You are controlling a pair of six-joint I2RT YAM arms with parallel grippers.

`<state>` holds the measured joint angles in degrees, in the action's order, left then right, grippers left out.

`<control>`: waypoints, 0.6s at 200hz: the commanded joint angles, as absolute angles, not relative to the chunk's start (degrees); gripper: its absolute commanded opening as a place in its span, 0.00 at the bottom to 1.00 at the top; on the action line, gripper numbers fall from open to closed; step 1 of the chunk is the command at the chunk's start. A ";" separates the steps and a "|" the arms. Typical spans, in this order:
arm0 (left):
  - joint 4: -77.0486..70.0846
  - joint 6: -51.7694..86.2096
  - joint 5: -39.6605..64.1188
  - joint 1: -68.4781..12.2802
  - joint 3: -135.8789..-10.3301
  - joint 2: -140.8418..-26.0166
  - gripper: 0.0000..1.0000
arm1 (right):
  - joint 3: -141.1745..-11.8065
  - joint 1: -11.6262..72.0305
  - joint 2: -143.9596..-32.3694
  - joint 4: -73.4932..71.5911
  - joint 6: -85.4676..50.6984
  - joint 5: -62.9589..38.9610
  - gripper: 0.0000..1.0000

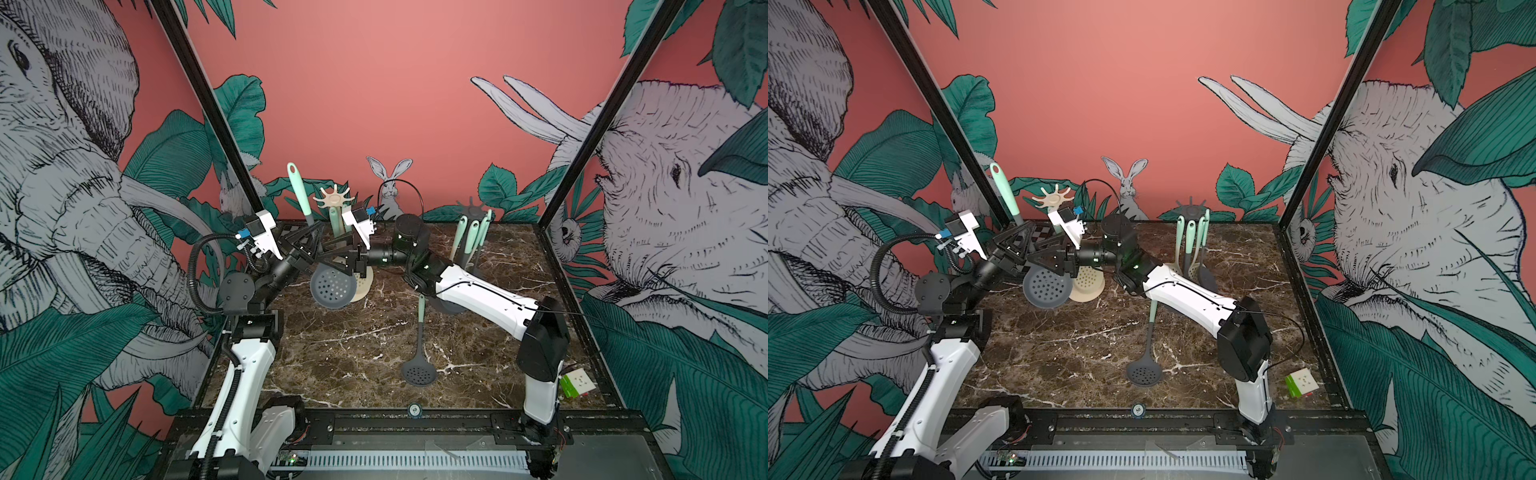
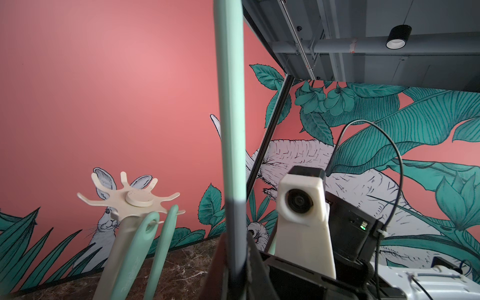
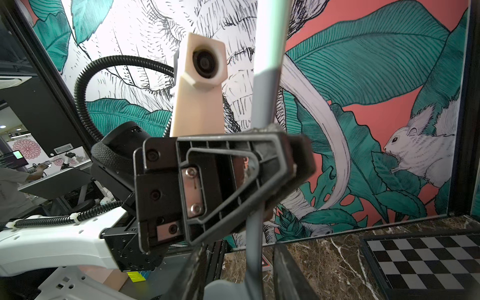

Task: Hang the skimmer on the kitchen utensil rack
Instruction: Pick up the skimmer from the center of the board.

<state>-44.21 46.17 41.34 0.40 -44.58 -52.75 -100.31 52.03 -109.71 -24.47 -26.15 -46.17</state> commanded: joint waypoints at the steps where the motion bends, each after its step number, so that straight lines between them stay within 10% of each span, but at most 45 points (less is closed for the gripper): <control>1: -47.70 47.37 41.92 0.31 -44.61 -51.33 0.00 | -103.63 52.33 -111.74 -25.26 -26.27 -47.83 0.40; 108: -46.30 46.04 40.84 0.33 -43.93 -49.96 0.00 | -105.12 52.23 -113.85 -25.67 -27.18 -49.30 0.00; 120: -42.06 42.70 39.50 0.35 -44.19 -48.34 0.13 | -103.98 52.29 -113.01 -24.85 -25.69 -48.28 0.00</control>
